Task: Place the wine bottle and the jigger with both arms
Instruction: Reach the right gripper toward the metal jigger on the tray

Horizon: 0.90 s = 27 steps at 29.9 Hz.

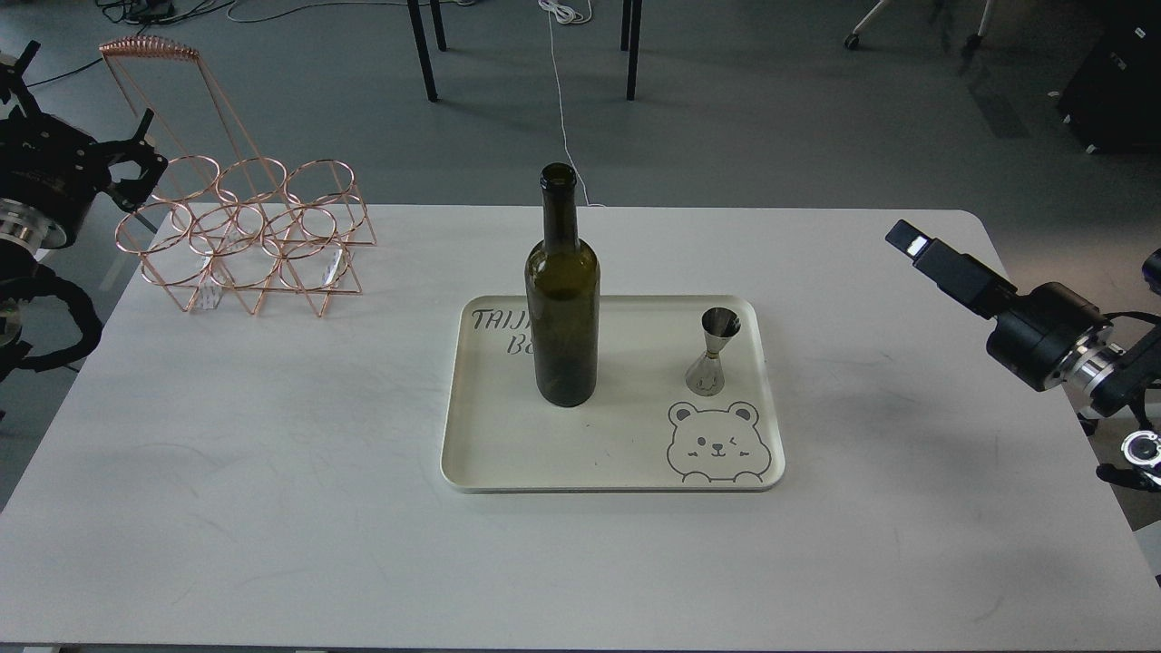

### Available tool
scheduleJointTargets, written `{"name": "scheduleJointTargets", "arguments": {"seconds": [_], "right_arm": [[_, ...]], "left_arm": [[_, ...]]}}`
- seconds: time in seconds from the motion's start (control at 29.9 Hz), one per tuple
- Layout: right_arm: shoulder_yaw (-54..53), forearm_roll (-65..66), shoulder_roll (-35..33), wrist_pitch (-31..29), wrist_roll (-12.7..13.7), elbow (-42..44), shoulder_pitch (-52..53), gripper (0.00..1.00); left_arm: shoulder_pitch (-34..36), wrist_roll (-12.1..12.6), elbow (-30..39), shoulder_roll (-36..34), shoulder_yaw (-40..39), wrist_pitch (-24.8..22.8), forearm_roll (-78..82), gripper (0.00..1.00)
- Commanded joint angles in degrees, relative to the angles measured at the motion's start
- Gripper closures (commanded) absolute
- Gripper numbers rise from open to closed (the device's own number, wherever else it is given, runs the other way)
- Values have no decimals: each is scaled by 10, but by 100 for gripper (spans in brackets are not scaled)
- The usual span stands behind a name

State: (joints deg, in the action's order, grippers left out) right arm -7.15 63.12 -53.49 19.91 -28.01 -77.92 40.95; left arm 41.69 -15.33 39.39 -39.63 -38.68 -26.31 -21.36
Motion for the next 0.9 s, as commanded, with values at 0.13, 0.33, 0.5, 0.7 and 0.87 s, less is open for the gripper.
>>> {"name": "scheduleJointTargets", "arguments": {"seconds": [0.13, 0.33, 0.5, 0.7, 0.87], "right_arm": [[51, 103, 80, 34, 0, 79, 4, 2], [77, 160, 176, 61, 0, 178, 16, 3], [122, 181, 222, 69, 0, 231, 50, 10], [173, 182, 262, 70, 0, 261, 82, 24], [198, 182, 276, 70, 0, 270, 98, 31]], "left_arm": [[0, -4, 0, 10, 0, -1, 2, 1], [-2, -4, -4, 7, 0, -8, 2, 2], [-13, -13, -6, 2, -1, -17, 2, 1], [-25, -27, -6, 2, -1, -17, 3, 1], [-25, -28, -6, -1, -1, -17, 3, 1]]}}
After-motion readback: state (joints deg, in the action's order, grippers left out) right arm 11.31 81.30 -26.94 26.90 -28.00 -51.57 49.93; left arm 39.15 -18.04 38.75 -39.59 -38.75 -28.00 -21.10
